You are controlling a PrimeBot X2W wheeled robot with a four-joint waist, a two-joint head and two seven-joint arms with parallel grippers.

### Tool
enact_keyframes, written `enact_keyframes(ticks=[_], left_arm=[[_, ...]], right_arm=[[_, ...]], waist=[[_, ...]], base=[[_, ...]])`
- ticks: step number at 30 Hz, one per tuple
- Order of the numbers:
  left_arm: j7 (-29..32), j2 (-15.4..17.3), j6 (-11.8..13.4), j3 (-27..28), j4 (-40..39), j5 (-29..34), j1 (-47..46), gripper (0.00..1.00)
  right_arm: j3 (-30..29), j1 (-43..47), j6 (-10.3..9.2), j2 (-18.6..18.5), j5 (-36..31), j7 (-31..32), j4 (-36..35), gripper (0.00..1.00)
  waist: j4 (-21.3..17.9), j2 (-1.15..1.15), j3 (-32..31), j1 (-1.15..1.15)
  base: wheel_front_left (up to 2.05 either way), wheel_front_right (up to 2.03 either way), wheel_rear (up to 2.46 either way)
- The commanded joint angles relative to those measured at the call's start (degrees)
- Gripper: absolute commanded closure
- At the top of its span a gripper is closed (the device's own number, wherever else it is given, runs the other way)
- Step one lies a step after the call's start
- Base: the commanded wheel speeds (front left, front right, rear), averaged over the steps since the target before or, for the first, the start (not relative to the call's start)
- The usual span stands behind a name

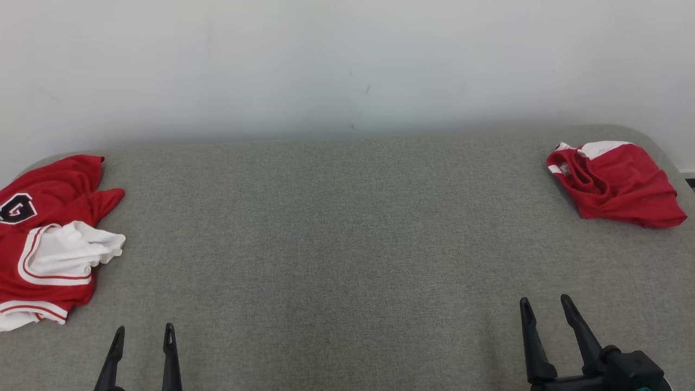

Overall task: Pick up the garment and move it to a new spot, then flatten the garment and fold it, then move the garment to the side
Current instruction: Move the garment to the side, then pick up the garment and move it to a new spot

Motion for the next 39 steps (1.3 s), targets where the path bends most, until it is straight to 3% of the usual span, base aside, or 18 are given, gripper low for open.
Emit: enact_keyframes(ticks=[1,22,28,39], left_arm=[[-0.16,0.07,-0.06,0.0,0.24,0.51,0.8,0.0],[-0.16,0.49,0.17,-0.23,1.52,0.73,0.36,0.0],[-0.16,0.64,0.45,-0.05,1.69,0.57,0.49,0.0],[-0.16,1.66,0.89,0.88,2.6,0.05,1.27,0.0]], right_arm=[[0.11,0.53,-0.14,0.28,-0.45,-0.24,0.12,0.0],[0.83,0.96,-0.14,1.35,-0.59,-0.24,1.51,0.0],[0.99,1.43,-0.14,1.73,-0.42,-0.24,1.77,0.0],[1.21,3.0,-0.14,2.74,-0.59,-0.16,2.76,0.0]], waist=[[-0.03,0.01,0.04,0.0],[1.73,0.01,-0.51,0.0],[4.76,0.01,-0.87,0.0],[14.97,0.01,-1.97,0.0]], base=[[0.0,0.0,0.0],[0.0,0.0,0.0],[0.0,0.0,0.0],[0.0,0.0,0.0]])
